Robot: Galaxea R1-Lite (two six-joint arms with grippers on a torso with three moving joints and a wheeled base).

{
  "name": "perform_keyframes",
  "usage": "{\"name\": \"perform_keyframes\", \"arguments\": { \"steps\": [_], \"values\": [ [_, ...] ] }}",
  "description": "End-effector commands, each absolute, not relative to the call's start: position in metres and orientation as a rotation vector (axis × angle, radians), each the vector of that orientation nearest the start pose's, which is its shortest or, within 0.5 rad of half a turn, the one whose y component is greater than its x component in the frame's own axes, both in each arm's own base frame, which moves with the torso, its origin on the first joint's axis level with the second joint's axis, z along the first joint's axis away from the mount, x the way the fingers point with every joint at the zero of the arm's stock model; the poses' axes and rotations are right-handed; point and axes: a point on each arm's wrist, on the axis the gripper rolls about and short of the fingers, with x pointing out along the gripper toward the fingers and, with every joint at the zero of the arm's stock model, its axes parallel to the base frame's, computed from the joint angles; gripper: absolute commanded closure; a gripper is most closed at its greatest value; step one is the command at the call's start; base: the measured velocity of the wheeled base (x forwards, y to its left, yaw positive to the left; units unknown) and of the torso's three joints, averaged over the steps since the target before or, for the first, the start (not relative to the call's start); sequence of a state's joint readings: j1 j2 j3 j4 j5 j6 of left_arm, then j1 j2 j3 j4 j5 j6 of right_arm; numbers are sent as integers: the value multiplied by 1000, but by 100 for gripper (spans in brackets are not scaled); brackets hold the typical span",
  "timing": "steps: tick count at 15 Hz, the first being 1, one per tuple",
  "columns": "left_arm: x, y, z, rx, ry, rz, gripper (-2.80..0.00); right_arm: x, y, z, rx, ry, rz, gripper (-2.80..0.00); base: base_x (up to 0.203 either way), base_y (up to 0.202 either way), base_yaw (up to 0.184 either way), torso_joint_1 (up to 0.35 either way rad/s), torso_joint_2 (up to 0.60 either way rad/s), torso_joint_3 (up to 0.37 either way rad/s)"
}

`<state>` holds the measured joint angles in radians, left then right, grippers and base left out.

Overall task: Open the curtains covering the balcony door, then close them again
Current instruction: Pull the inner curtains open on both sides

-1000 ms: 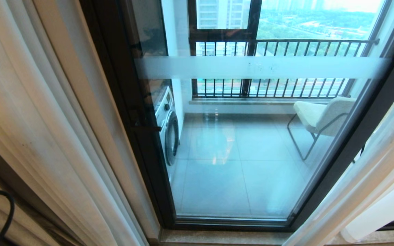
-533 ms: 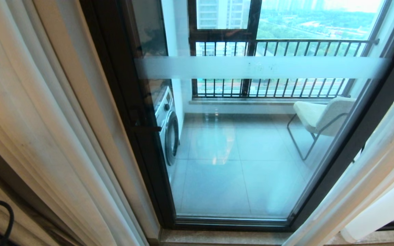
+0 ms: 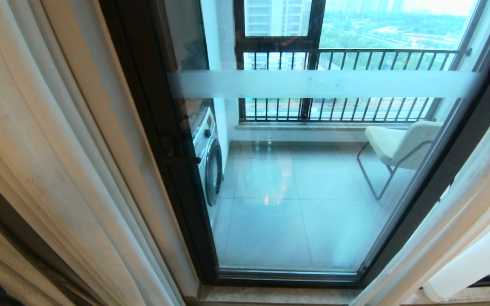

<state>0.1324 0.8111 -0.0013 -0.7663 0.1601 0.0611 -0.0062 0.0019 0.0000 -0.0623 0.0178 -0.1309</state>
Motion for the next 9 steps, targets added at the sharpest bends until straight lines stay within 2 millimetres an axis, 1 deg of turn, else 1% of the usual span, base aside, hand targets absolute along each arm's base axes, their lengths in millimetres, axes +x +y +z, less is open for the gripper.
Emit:
{"name": "perform_keyframes", "arguments": {
  "steps": [1, 3, 5, 9],
  "values": [
    [50, 8, 133, 69, 44, 211, 0, -23, 1, 82, -133, -62, 8, 0, 0, 0, 0, 0, 0, 0],
    [41, 5, 126, 70, 81, 167, 0, -23, 1, 82, -133, -62, 8, 0, 0, 0, 0, 0, 0, 0],
    [32, 4, 118, 69, 108, 160, 0, -23, 1, 82, -133, -62, 8, 0, 0, 0, 0, 0, 0, 0],
    [8, 2, 99, 69, 134, 144, 0, -23, 1, 82, -133, -64, 8, 0, 0, 0, 0, 0, 0, 0]
  ]
}}
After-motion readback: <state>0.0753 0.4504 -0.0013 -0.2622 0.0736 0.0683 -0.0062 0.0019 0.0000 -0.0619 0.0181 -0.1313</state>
